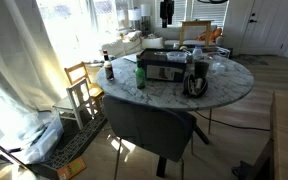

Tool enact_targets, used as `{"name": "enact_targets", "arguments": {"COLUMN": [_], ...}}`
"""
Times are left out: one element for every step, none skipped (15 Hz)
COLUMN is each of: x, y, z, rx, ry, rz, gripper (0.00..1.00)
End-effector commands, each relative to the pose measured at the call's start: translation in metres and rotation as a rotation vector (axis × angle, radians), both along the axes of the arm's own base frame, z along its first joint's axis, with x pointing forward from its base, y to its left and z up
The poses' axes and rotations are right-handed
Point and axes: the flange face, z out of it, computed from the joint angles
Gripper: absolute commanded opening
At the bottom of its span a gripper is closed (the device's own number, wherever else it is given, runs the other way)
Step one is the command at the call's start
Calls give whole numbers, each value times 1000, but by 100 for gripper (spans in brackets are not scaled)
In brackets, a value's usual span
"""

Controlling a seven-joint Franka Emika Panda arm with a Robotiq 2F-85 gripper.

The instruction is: Pick up the tabasco bottle from the silver cup and put it on the table

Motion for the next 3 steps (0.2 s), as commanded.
{"name": "enact_targets", "arguments": {"x": [-8, -15, -18], "y": [-13, -22, -26], "z": [6, 10, 11], "rx": [1, 3, 5], "ry": [11, 14, 14], "rz": [-34, -53, -62], "gripper": [100, 100, 100]}}
